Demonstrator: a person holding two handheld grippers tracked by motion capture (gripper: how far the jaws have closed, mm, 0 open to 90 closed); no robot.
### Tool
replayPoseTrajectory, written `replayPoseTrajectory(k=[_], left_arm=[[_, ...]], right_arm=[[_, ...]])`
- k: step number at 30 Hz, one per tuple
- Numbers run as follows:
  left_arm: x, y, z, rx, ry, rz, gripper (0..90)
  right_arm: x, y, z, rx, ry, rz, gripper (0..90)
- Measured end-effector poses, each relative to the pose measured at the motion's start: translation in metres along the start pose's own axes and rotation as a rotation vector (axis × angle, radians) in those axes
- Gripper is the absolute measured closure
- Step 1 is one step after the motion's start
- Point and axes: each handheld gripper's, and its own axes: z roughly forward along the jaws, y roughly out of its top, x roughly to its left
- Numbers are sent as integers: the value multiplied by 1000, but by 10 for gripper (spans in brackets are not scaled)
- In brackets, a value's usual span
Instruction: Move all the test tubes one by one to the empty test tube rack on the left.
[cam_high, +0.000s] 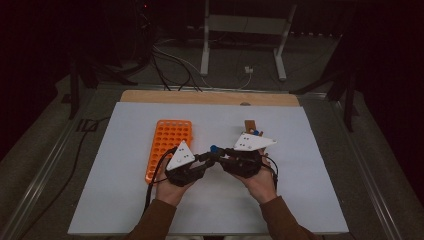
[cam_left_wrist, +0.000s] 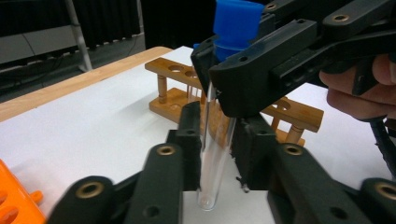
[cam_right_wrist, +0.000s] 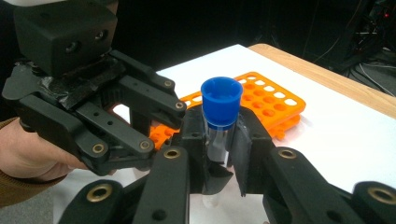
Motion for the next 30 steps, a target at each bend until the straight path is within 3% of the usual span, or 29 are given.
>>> replayPoseTrajectory(k=[3, 8, 14, 17, 23, 26, 30], left_arm=[[0, 0, 0, 0, -5, 5, 774], [3, -1, -2, -5, 2, -15, 776], [9, -4, -6, -5, 19, -35, 777], [13, -5, -10, -9, 25, -48, 779], [18, -8, -17, -11, 43, -58, 779], [22, -11, -24, -6, 57, -60, 778], [28, -16, -31, -3, 69, -69, 779]], right_arm=[[-1, -1, 0, -2, 8, 2, 755], [-5, -2, -4, -27, 38, 36, 463], [-10, -3, -14, -64, -32, 57, 139], [-15, -4, -20, -66, -85, 70, 39], [-24, -10, -29, -68, -149, 81, 0], [-32, -16, -41, -65, -202, 71, 0], [-42, -21, -57, -78, -241, 94, 0]])
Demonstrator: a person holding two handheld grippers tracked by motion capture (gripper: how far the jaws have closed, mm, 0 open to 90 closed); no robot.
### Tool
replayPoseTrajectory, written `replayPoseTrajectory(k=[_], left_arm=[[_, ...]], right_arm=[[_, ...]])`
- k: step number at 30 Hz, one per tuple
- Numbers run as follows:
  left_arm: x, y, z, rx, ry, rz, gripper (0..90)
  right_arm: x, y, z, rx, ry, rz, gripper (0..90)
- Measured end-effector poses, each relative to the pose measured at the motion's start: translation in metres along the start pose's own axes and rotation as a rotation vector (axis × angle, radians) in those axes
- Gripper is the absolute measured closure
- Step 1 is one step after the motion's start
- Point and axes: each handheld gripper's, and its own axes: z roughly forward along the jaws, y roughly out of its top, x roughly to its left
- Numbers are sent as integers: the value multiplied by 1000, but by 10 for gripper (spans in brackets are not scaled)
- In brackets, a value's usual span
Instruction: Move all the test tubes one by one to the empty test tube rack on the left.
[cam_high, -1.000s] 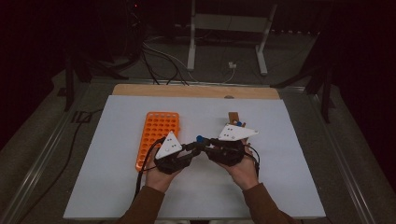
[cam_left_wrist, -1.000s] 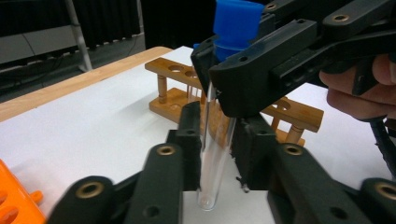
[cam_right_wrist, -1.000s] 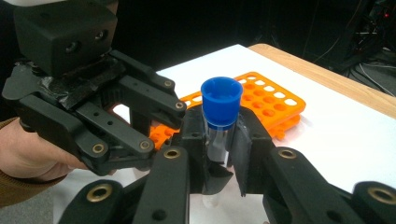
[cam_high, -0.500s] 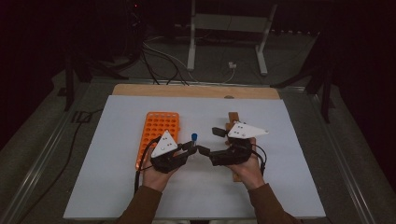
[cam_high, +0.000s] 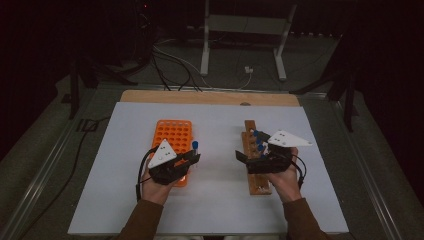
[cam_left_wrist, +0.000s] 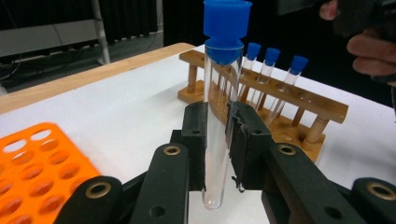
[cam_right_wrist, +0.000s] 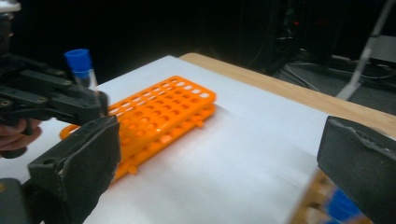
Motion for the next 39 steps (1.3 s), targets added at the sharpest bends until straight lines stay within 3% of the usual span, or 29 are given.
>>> replayPoseTrajectory(k=[15, 22, 31, 36, 39], left_arm=[[11, -12, -14, 20, 34, -6, 778], [15, -21, -21, 31, 47, -7, 778], [16, -34, -22, 54, 53, -13, 777], [16, -40, -23, 56, 45, -28, 776], [15, -43, -23, 77, 46, -14, 776]], right_arm=[[-28, -18, -25, 11, -84, 47, 0], [-30, -26, -32, 13, -100, 51, 0], [-31, -33, -41, -40, -87, 98, 0], [-31, -34, -43, -39, -85, 93, 0], [-31, -34, -45, -41, -87, 97, 0]])
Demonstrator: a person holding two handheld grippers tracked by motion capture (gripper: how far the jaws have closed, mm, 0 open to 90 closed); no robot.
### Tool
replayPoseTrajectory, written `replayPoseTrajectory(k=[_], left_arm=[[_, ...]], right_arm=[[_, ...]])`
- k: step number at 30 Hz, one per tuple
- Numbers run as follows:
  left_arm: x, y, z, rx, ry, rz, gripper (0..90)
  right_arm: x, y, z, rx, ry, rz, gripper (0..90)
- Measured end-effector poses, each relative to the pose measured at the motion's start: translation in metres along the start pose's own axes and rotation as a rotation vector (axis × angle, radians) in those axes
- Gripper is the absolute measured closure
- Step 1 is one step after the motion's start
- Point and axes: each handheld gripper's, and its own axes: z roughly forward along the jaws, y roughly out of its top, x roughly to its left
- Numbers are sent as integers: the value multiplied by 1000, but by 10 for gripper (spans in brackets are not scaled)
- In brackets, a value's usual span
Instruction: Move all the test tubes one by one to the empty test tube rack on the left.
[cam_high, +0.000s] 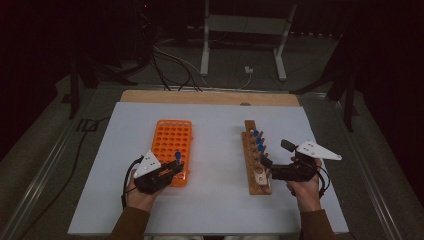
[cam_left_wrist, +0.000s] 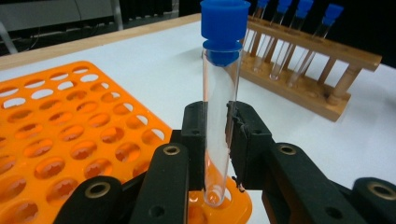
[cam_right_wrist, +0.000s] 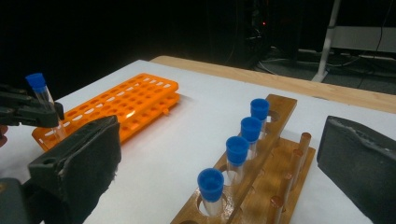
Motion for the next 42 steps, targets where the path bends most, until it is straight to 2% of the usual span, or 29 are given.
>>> replayPoseTrajectory(k=[3, 4, 6, 14, 15, 21, 24, 30, 34, 35, 41, 42], left_arm=[[-1, -4, 4, 42, 3, 22, 773], [-1, -4, 4, 42, 3, 22, 774], [-4, -6, 8, 83, 9, 46, 774], [-7, -10, 9, 133, 20, 64, 781], [-8, -13, 10, 166, 28, 78, 781], [-10, -14, 10, 165, 31, 82, 782], [-11, -14, 10, 164, 39, 81, 781], [-13, -14, 10, 163, 51, 80, 781], [-12, -15, 10, 160, 50, 74, 774], [-11, -15, 9, 151, 39, 64, 770], [-10, -15, 7, 115, 29, 51, 624], [-10, -13, 4, 89, 40, 43, 586]], right_arm=[[0, -1, -1, 3, 3, 2, 0], [0, -2, -1, 3, 2, 3, 0], [0, -2, -2, 0, 4, 5, 0], [-2, -3, -4, -1, 2, 8, 0], [-2, -3, -4, 0, 2, 8, 0], [-1, -4, -3, 5, -3, 1, 0], [1, -4, -2, 18, -13, -22, 0], [3, -5, 0, 28, -21, -35, 0], [3, -5, 1, 31, -24, -40, 0], [3, -6, 1, 31, -24, -41, 0], [2, -7, 2, 38, -28, -42, 0], [1, -8, 2, 43, -28, -38, 0]])
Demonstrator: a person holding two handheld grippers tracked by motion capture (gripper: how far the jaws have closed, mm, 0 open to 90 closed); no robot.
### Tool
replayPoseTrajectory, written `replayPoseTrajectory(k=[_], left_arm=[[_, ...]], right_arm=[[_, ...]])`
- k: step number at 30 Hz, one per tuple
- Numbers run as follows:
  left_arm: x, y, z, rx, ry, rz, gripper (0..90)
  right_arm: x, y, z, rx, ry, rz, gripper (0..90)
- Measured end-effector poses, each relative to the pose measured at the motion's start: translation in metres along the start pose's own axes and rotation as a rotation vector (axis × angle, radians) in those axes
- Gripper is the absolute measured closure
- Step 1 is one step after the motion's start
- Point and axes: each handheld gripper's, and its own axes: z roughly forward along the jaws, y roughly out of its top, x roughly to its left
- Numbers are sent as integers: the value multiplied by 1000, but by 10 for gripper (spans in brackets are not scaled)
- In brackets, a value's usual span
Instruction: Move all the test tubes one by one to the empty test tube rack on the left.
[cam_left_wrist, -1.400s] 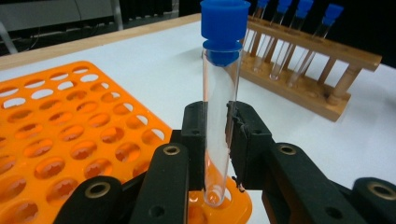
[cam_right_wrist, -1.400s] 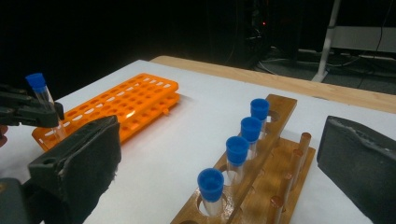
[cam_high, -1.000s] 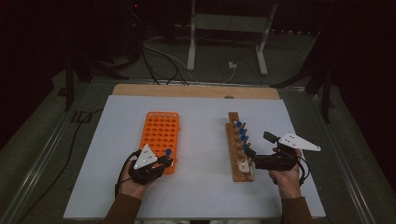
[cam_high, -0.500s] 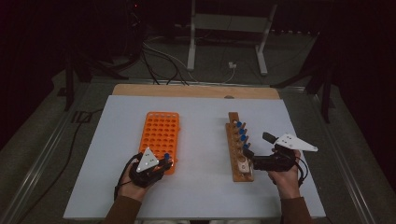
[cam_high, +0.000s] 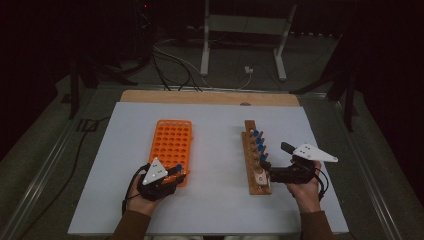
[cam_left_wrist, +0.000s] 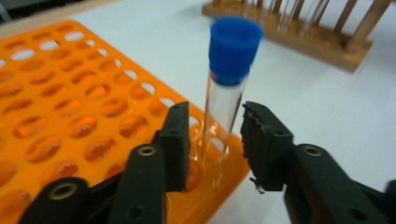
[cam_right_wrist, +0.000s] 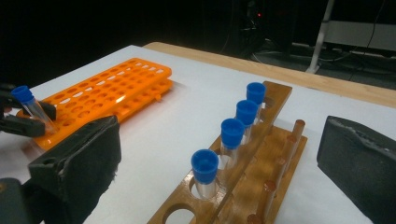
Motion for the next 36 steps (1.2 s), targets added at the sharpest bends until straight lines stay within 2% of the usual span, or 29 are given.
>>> replayPoseTrajectory(k=[1, 2, 6, 9, 11, 12, 14, 15, 16, 18, 19, 20, 22, 25, 26, 27, 28, 29, 31, 36], left_arm=[[0, 0, 0, 0, 0, 0, 553], [2, 1, -2, -10, 4, -18, 543], [4, 2, -6, -26, 25, -27, 512], [9, 3, -14, -74, 12, -71, 484], [11, 3, -17, -93, 24, -97, 401], [11, 3, -17, -93, 24, -97, 377], [14, 3, -20, -111, 33, -125, 320], [15, 3, -21, -117, 47, -136, 320], [16, 3, -22, -117, 61, -153, 252], [18, 3, -23, -124, 81, -166, 228], [18, 4, -23, -126, 89, -170, 163], [18, 4, -24, -131, 94, -170, 155], [19, 4, -25, -136, 110, -174, 80], [20, 5, -25, -138, 130, -179, 21], [20, 5, -26, -139, 134, -180, 21], [20, 5, -26, -143, 134, -181, 18], [20, 5, -26, -147, 135, -181, 16], [20, 5, -26, -148, 139, -179, 16], [20, 5, -26, -148, 139, -177, 16], [21, 5, -27, -151, 143, -181, 16]], right_arm=[[0, 0, 0, 2, 2, 2, 0], [0, -1, 1, 6, 2, 3, 0], [-1, -4, 3, 18, 0, 3, 0], [-2, -6, 4, 27, -8, -3, 4], [-2, -8, 5, 37, 2, -2, 42], [-2, -8, 5, 37, 2, -2, 42], [-2, -11, 8, 63, 15, -9, 57], [-2, -11, 8, 63, 15, -9, 57], [-1, -13, 11, 80, 22, -16, 78], [0, -14, 12, 88, 20, -20, 93], [1, -16, 14, 94, 21, -21, 176], [1, -18, 15, 101, 26, -25, 205], [2, -20, 17, 115, 31, -34, 308], [3, -23, 19, 129, 46, -57, 472], [3, -23, 19, 129, 46, -57, 472], [4, -24, 20, 137, 50, -73, 553], [4, -24, 20, 137, 50, -73, 553], [5, -25, 22, 141, 46, -86, 609], [6, -27, 23, 143, 31, -102, 661], [10, -28, 27, 147, 1, -137, 722]])
